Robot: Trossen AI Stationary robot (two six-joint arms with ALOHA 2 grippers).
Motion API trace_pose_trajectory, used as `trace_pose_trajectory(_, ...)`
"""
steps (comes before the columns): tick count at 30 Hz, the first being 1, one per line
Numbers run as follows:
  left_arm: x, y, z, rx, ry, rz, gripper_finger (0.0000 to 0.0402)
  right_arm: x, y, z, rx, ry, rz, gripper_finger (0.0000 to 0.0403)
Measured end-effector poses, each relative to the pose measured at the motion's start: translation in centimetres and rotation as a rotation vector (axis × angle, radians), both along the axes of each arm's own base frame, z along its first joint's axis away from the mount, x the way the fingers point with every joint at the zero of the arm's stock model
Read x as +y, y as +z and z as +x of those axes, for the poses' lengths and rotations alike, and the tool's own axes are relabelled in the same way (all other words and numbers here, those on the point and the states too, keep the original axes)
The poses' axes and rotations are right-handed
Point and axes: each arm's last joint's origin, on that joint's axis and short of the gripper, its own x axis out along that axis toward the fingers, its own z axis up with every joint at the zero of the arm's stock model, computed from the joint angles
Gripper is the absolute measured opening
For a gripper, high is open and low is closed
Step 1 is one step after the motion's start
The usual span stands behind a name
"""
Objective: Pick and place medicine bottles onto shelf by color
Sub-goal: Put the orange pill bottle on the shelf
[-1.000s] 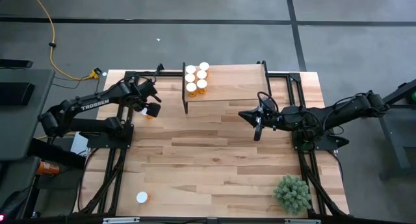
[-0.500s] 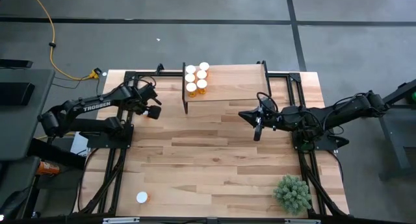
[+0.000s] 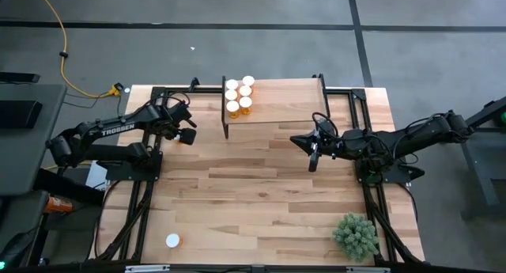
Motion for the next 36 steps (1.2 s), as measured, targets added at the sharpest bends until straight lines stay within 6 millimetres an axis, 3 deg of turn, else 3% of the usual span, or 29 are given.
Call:
trace_pose_trajectory(12, 0.0, 0.0, 0.0, -0.003, -0.001, -0.004, 0.0201, 0.0, 0.0, 0.0, 0.0, 0.0, 0.0, 0.0)
trace_pose_trajectory(27, -0.2, 0.3, 0.4, -0.105, -0.07, -0.101, 0.0206, 0.1, -0.2, 0.0, 0.013, 0.028, 0.036, 0.0)
trace_pose_trajectory(36, 0.0, 3.6, 2.5, -0.222, -0.167, -0.056, 0.0206, 0.1, -0.2, 0.0, 0.013, 0.027, 0.037, 0.0)
